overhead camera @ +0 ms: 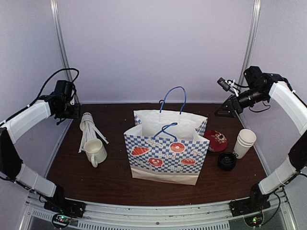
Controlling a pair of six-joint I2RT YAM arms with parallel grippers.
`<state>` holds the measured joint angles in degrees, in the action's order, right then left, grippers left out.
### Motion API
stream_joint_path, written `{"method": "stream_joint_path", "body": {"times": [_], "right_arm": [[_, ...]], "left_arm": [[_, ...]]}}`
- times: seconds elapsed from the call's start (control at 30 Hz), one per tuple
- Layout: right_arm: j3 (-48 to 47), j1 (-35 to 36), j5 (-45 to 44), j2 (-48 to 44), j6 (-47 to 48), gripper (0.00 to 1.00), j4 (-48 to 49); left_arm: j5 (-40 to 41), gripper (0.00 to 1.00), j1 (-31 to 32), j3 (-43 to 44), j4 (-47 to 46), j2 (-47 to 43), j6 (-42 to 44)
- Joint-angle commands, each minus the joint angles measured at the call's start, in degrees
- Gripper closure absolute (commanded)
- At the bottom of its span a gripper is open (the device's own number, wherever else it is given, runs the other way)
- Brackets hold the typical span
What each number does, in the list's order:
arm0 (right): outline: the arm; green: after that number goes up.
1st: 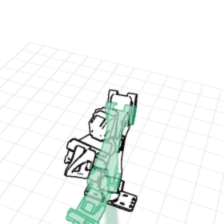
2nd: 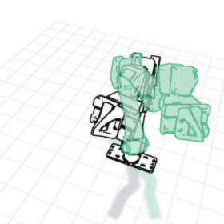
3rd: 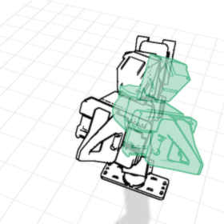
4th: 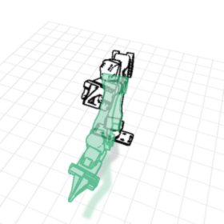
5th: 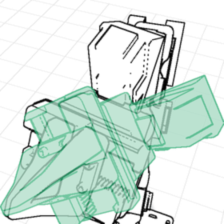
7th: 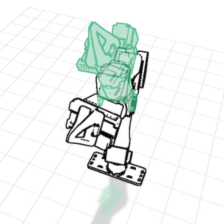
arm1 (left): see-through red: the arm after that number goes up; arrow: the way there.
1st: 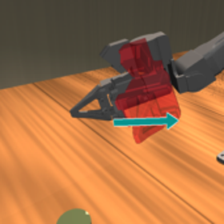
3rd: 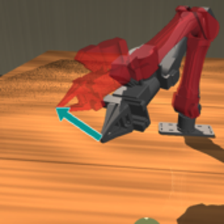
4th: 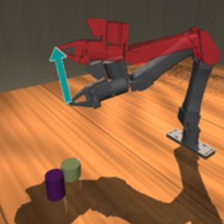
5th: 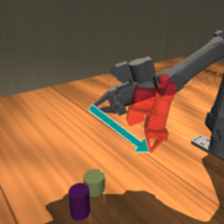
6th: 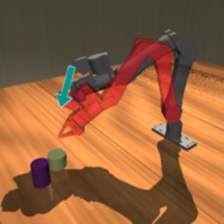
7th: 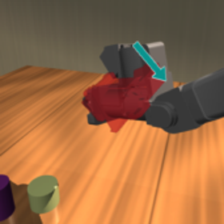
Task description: Pack the takeout coffee
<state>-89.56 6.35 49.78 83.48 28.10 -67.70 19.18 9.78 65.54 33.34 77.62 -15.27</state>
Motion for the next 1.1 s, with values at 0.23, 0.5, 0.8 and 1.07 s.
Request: {"method": "stream_joint_path", "body": {"times": [0.23, 0.5, 0.8, 1.07], "right_arm": [[1.0, -0.3, 1.3, 0.3, 1.0, 0.01, 0.1], [2.4, -0.3, 1.0, 0.2, 0.9, 0.01, 1.9], [2.6, -0.3, 1.7, 1.4, 1.1, 0.00, 2.2], [2.9, -0.3, 2.0, 2.4, 1.1, 0.01, 2.2]], "left_arm": [[-3.0, 0.49, -2.2, 5.1, -8.1, 13.1, 34.3], [-6.9, 0.48, -4.1, 4.8, -10.6, 18.6, 39.6], [1.6, 0.50, -4.1, 1.6, -19.9, 22.4, 39.9], [2.6, 0.52, -4.2, 2.1, -23.0, 25.5, 39.3]]}}
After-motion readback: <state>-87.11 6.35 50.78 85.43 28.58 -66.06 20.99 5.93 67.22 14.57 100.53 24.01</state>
